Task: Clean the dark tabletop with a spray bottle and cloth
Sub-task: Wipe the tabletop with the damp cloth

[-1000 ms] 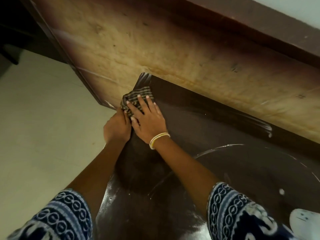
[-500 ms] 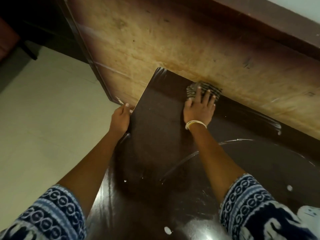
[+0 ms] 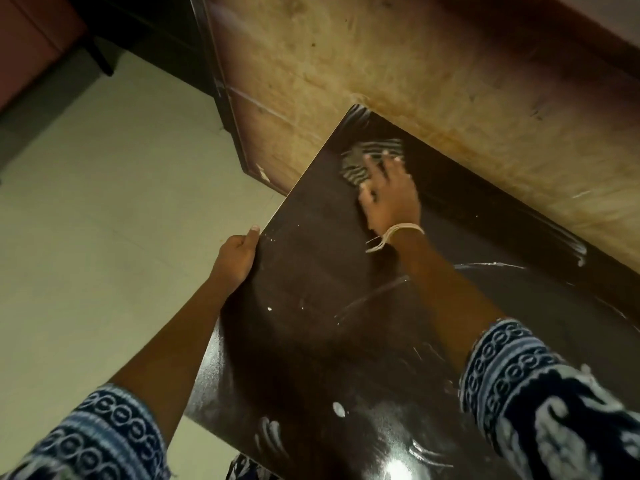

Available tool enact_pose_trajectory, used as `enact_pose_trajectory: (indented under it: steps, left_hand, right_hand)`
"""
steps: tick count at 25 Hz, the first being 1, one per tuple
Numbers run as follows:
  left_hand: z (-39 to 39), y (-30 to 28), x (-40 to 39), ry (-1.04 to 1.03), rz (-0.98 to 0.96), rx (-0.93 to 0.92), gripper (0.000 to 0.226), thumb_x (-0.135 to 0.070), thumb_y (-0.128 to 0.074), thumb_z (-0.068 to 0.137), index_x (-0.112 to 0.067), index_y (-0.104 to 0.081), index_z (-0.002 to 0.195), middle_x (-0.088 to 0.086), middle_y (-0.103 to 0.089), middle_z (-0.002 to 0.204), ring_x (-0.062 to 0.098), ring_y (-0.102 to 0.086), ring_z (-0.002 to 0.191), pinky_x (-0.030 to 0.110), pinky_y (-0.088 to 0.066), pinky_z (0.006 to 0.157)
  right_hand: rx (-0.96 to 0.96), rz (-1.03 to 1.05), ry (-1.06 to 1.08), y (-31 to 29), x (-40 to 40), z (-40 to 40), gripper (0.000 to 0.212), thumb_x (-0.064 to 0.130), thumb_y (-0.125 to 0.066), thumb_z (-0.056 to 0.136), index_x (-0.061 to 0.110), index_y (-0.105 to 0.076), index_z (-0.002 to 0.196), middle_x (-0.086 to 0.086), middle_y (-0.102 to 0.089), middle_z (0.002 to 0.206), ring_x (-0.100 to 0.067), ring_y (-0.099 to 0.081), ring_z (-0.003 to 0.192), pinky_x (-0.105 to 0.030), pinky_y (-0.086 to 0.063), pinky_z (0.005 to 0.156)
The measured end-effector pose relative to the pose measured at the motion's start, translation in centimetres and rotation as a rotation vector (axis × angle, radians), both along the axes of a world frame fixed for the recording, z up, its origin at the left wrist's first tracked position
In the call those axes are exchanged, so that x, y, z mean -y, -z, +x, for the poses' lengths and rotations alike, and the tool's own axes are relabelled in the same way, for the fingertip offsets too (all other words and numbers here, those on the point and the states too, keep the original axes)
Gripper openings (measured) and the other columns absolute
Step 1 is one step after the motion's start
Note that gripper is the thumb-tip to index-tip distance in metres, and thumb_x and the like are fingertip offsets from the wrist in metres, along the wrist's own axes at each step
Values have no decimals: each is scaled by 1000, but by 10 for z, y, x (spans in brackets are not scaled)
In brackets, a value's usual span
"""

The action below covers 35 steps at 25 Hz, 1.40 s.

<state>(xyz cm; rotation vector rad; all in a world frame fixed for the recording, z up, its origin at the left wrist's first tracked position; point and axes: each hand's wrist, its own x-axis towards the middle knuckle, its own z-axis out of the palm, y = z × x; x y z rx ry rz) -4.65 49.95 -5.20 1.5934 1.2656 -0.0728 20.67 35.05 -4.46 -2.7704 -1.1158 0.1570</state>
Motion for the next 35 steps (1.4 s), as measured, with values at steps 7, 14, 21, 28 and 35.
enact_pose_trajectory:
  steps: [7,14,21,28,35]
  left_hand:
    - [2,-9,5,23,75,45,51,-42,-32,105,-4,-55,82,27,-64,96,35,-60,90,42,-45,88]
    - [-11,-8,3,68,-30,83,59,-47,-32,104,-8,-65,75,10,-65,78,23,-59,76,32,-42,78]
    - [-23,-5,10,145,7,20,68,-50,-19,104,-2,-65,121,20,-62,124,33,-57,116,35,-39,99]
    - [-29,-8,15,107,56,-30,67,-51,-20,104,-2,-63,123,21,-60,128,35,-55,120,38,-37,102]
    - [-65,2,20,103,87,-14,70,-55,-23,103,-2,-68,108,20,-64,120,33,-59,111,36,-41,93]
  right_hand:
    - [-14,-27,335,-5,25,-9,62,42,-31,97,23,-21,154,-16,-20,160,-38,-16,147,-52,-20,117]
    - [-115,-89,-789,-12,58,-207,60,42,-42,94,33,-28,151,-6,-22,161,-28,-16,149,-44,-12,119]
    - [53,1,-174,-3,56,-11,61,40,-38,90,25,-35,149,-15,-33,155,-38,-30,142,-55,-33,110]
    - [5,-26,92,-10,29,-66,63,40,-34,95,20,-23,154,-16,-22,159,-38,-18,146,-53,-24,116]
    - [-113,-97,-1058,-8,88,-286,57,41,-38,95,31,-29,151,-4,-23,160,-27,-15,149,-44,-16,119]
